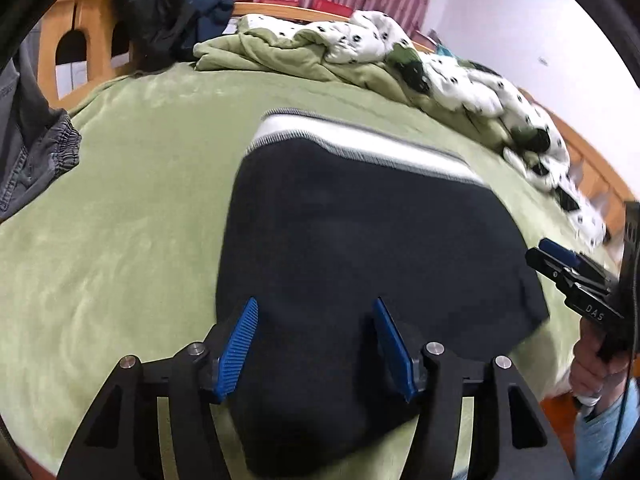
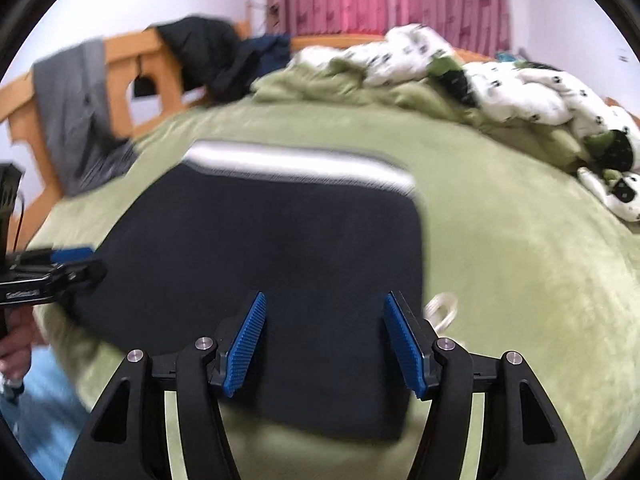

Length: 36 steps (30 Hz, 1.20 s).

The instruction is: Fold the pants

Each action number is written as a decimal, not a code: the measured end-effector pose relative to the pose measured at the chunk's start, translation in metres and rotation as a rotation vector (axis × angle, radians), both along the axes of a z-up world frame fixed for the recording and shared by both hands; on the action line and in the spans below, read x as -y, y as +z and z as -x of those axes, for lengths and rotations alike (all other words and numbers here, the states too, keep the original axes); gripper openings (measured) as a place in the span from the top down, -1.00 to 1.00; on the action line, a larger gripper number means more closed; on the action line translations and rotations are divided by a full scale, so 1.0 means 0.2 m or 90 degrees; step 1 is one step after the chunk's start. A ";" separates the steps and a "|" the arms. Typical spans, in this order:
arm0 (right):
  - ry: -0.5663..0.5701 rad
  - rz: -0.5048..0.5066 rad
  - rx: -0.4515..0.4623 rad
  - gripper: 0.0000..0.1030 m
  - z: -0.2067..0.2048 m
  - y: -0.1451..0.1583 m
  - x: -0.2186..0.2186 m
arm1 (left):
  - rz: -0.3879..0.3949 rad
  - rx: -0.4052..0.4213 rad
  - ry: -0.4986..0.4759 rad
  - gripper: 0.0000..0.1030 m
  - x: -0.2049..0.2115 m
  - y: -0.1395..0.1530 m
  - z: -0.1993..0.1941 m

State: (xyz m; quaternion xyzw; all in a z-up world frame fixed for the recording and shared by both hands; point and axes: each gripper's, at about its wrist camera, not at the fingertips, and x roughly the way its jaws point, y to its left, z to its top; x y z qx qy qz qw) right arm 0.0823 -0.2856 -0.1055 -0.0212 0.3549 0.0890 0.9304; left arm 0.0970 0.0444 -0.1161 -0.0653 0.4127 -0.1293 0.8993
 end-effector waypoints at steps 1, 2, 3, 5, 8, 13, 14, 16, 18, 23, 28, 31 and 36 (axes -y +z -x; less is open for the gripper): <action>-0.008 0.002 0.003 -0.21 -0.05 0.01 0.01 | -0.004 0.000 0.004 -0.11 0.00 0.02 -0.06; -0.017 0.004 0.006 -0.21 -0.11 0.03 0.03 | -0.008 0.003 0.006 -0.11 0.02 0.03 -0.11; -0.024 0.004 0.007 -0.21 -0.17 0.05 0.04 | -0.012 0.010 0.006 -0.11 0.04 0.05 -0.16; -0.026 0.002 0.013 -0.21 -0.29 0.09 0.02 | -0.022 0.027 -0.002 -0.14 0.11 0.09 -0.27; -0.022 0.009 0.018 -0.21 -0.44 0.12 -0.04 | -0.044 0.046 -0.011 -0.14 0.23 0.14 -0.43; -0.010 0.039 -0.060 -0.21 -0.74 -0.02 -0.16 | -0.133 0.015 0.020 -0.14 0.38 0.02 -0.70; -0.011 0.060 -0.086 -0.20 -0.80 -0.08 -0.18 | -0.150 -0.001 0.026 -0.18 0.39 -0.04 -0.73; -0.005 0.063 -0.073 -0.22 -0.81 -0.11 -0.19 | -0.136 0.002 0.025 -0.22 0.38 -0.06 -0.73; -0.004 0.053 -0.077 -0.22 -0.82 -0.11 -0.18 | -0.102 0.007 0.021 -0.32 0.36 -0.05 -0.71; -0.001 0.013 -0.078 -0.25 -0.81 -0.14 -0.14 | -0.123 0.016 0.026 -0.37 0.39 -0.07 -0.70; -0.004 0.025 -0.071 -0.28 -0.81 -0.14 -0.15 | -0.125 0.020 0.026 -0.38 0.38 -0.08 -0.69; -0.004 0.026 -0.071 -0.29 -0.81 -0.14 -0.15 | -0.129 0.021 0.026 -0.38 0.38 -0.08 -0.70; -0.010 0.031 -0.069 -0.31 -0.80 -0.14 -0.16 | -0.125 0.024 0.028 -0.38 0.38 -0.08 -0.68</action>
